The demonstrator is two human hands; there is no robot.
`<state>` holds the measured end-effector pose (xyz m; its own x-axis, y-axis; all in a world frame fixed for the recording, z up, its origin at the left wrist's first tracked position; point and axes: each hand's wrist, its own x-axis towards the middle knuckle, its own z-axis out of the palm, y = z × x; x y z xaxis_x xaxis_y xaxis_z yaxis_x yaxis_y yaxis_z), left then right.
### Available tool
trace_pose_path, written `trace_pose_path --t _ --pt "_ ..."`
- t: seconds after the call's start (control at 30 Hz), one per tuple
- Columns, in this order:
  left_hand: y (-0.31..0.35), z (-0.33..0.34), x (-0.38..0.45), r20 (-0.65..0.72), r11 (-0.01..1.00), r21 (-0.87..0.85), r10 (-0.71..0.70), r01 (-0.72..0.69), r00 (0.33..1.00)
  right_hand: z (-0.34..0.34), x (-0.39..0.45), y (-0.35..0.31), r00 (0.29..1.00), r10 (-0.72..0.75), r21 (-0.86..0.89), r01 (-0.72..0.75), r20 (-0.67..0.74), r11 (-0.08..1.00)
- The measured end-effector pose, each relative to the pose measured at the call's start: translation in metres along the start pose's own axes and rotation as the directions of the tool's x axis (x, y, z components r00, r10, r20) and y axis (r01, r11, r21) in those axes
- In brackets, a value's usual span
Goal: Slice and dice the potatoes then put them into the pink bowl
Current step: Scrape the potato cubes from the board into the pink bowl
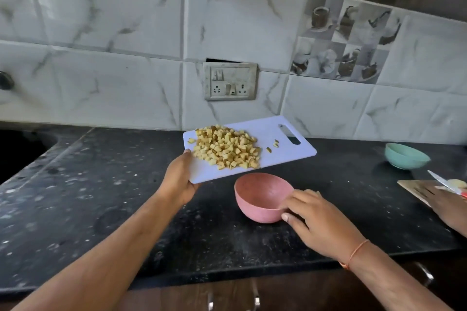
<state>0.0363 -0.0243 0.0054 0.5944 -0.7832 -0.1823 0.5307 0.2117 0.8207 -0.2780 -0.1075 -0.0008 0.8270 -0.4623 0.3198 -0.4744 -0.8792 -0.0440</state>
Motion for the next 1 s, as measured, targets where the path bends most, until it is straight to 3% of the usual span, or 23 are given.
trace_pose_path --t 0.27,0.5,0.67,0.9,1.0 --pt "-0.035 0.01 0.02 0.152 0.998 -0.052 -0.021 0.029 0.988 -0.019 -0.014 0.016 0.994 0.069 -0.032 -0.067 0.085 0.997" --pt "-0.047 0.016 0.029 0.251 0.999 -0.027 -0.034 0.042 0.967 -0.033 0.052 -0.02 0.974 -0.012 -0.054 0.0 -0.225 0.999" --pt "-0.05 0.016 0.034 0.313 0.999 -0.01 -0.03 0.035 0.949 0.004 0.142 -0.053 0.987 -0.065 -0.176 0.038 -0.148 0.984" --pt "-0.048 0.014 0.034 0.359 0.999 -0.002 -0.032 0.034 0.933 0.044 0.22 -0.077 0.997 0.005 -0.231 -0.021 -0.073 0.973" --pt "-0.046 0.013 0.035 0.35 0.998 -0.034 -0.034 0.048 0.936 0.053 0.223 -0.075 0.992 -0.009 -0.271 -0.027 -0.128 0.962"
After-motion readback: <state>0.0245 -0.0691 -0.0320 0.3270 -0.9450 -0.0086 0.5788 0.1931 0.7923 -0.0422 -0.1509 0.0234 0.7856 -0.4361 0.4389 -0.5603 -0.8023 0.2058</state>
